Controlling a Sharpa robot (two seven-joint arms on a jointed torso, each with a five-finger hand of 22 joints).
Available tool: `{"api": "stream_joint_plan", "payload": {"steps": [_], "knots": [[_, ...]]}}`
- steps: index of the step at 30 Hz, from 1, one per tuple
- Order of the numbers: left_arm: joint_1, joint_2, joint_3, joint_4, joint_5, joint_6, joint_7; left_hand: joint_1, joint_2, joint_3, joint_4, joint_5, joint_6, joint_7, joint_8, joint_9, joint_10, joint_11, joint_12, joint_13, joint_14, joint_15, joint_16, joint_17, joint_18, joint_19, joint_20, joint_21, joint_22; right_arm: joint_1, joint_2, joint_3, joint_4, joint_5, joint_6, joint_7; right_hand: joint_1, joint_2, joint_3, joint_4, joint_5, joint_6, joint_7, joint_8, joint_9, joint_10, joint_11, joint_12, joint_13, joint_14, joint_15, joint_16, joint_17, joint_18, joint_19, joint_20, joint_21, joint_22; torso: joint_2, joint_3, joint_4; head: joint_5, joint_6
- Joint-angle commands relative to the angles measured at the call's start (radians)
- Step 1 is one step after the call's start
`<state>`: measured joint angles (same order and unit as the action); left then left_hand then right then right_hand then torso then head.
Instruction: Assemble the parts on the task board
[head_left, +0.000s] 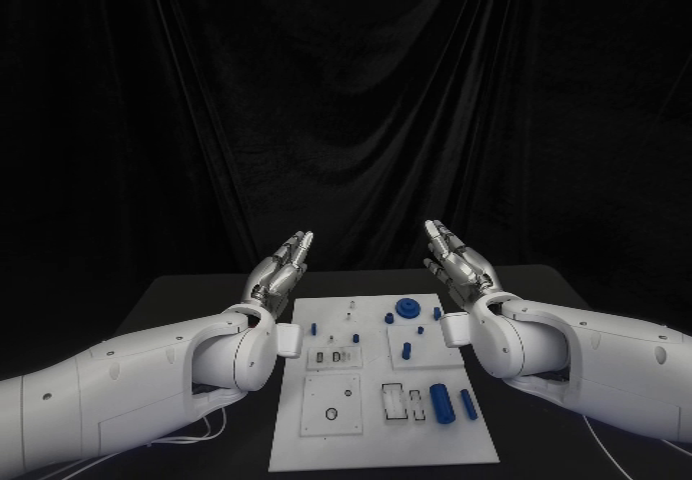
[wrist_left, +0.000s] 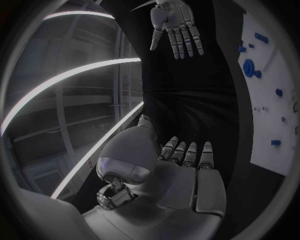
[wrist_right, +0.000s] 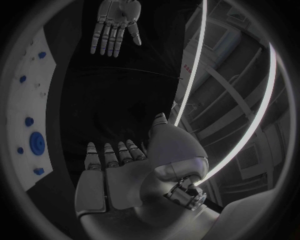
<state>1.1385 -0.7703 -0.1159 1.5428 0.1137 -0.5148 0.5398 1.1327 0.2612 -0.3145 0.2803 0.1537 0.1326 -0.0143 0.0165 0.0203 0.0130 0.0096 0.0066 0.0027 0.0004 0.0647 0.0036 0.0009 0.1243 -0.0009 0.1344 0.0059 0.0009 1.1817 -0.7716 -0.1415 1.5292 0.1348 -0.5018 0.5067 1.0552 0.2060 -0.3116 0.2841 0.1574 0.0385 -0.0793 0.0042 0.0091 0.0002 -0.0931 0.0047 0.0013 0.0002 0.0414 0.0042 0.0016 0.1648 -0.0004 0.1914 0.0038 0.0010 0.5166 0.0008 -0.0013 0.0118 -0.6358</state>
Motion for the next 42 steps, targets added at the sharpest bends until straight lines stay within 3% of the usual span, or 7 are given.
{"api": "stream_joint_plan", "payload": {"steps": [1, 17, 18, 24, 33, 39, 42], "knots": [[0.025, 0.005, -0.022, -0.007, 0.1, 0.256, 0.08, 0.058, 0.008, -0.007, 0.01, 0.022, 0.028, 0.004, 0.009, 0.004, 0.013, 0.007, 0.002, 0.005, 0.0, -0.014, -0.004, -0.001, 0.028, 0.001, -0.002, -0.006, -0.001, 0.034, 0.002, -0.027, -0.012, 0.127, 0.252, -0.049, 0.04, 0.004, -0.012, 0.007, 0.009, 0.015, 0.01, 0.008, 0.003, 0.0, 0.005, -0.005, -0.001, 0.0, 0.014, -0.004, -0.002, 0.013, 0.0, 0.015, -0.004, -0.001, 0.0, 0.0001, -0.0001, 0.0, 0.0], [0.085, 0.013, -0.094, -0.025, 0.207, 0.526, 0.141, 0.074, 0.004, -0.003, 0.011, 0.027, 0.034, -0.001, 0.009, 0.004, 0.017, 0.021, 0.003, 0.006, 0.0, 0.018, -0.004, -0.001, 0.024, 0.001, 0.026, -0.006, -0.001, 0.111, 0.007, -0.106, -0.037, 0.248, 0.491, -0.084, 0.054, 0.001, -0.008, 0.007, 0.009, 0.06, 0.049, 0.021, 0.011, 0.0, 0.043, -0.005, -0.001, 0.0, 0.033, -0.004, -0.002, 0.014, 0.0, 0.024, -0.004, -0.001, 0.0, 0.0001, -0.0001, 0.0, 0.0], [0.084, -0.035, -0.094, -0.04, 0.089, 0.596, 0.269, 0.074, 0.004, -0.003, 0.011, 0.027, 0.034, -0.001, 0.009, 0.004, 0.017, 0.021, 0.003, 0.006, 0.0, 0.018, -0.004, -0.001, 0.024, 0.001, 0.026, -0.006, -0.001, 0.111, -0.026, -0.106, -0.063, 0.167, 0.623, -0.094, 0.057, 0.001, -0.007, 0.007, 0.01, 0.063, 0.054, 0.022, 0.011, 0.0, 0.047, -0.005, -0.001, 0.0, 0.036, -0.004, -0.002, 0.014, 0.0, 0.023, -0.004, -0.001, 0.008, -0.0013, 0.0001, -0.002, -0.045], [0.084, -0.047, -0.094, -0.049, 0.043, 0.616, 0.297, 0.117, 0.009, 0.0, 0.01, 0.067, 0.167, 0.073, 0.045, 0.023, 0.242, 0.17, 0.12, 0.053, 0.125, 0.156, 0.102, 0.041, 0.014, 0.095, 0.151, 0.062, 0.042, 0.111, -0.046, -0.106, -0.059, 0.145, 0.654, -0.091, 0.125, -0.002, 0.01, 0.003, 0.079, 0.103, 0.102, 0.045, 0.018, 0.004, 0.108, 0.013, 0.006, 0.0, 0.065, -0.004, -0.002, 0.016, 0.004, 0.035, 0.0, 0.003, 0.018, -0.0034, 0.0021, -0.003, -0.042], [0.084, -0.064, -0.094, -0.041, 0.003, 0.6, 0.34, 0.165, 0.008, 0.006, 0.002, 0.107, 0.205, 0.088, 0.052, 0.024, 0.256, 0.176, 0.156, 0.044, 0.141, 0.162, 0.115, 0.032, 0.01, 0.126, 0.155, 0.081, 0.048, 0.118, -0.12, -0.106, -0.024, 0.138, 0.659, -0.092, 0.257, -0.015, 0.023, -0.009, 0.191, 0.239, 0.165, 0.156, 0.043, 0.085, 0.236, 0.23, 0.045, 0.108, 0.147, 0.113, 0.042, -0.005, 0.14, 0.106, 0.078, 0.044, 0.037, -0.0101, 0.0055, 0.004, -0.048], [0.085, -0.103, -0.094, -0.012, -0.014, 0.572, 0.363, 0.239, 0.001, 0.031, -0.031, 0.219, 0.236, 0.1, 0.054, 0.026, 0.264, 0.186, 0.189, 0.046, 0.152, 0.159, 0.127, 0.033, 0.014, 0.133, 0.156, 0.085, 0.046, 0.154, -0.143, -0.106, -0.014, 0.125, 0.64, -0.109, 0.374, -0.022, 0.051, -0.078, 0.302, 0.313, 0.194, 0.234, 0.055, 0.155, 0.262, 0.417, 0.065, 0.249, 0.164, 0.238, 0.073, -0.057, 0.407, 0.103, 0.197, 0.091, 0.048, -0.0126, 0.0095, 0.002, -0.083], [0.086, -0.134, -0.094, 0.015, -0.02, 0.561, 0.37, 0.322, 0.015, 0.104, -0.082, 0.403, 0.283, 0.117, 0.063, 0.031, 0.288, 0.188, 0.225, 0.051, 0.196, 0.171, 0.165, 0.04, 0.003, 0.155, 0.158, 0.096, 0.049, 0.188, -0.151, -0.106, -0.01, 0.095, 0.633, -0.129, 0.438, -0.021, 0.074, -0.124, 0.403, 0.343, 0.216, 0.278, 0.058, 0.172, 0.274, 0.49, 0.064, 0.258, 0.156, 0.255, 0.067, -0.068, 0.474, 0.101, 0.21, 0.086, 0.055, -0.0149, 0.0175, -0.005, -0.1]]}}
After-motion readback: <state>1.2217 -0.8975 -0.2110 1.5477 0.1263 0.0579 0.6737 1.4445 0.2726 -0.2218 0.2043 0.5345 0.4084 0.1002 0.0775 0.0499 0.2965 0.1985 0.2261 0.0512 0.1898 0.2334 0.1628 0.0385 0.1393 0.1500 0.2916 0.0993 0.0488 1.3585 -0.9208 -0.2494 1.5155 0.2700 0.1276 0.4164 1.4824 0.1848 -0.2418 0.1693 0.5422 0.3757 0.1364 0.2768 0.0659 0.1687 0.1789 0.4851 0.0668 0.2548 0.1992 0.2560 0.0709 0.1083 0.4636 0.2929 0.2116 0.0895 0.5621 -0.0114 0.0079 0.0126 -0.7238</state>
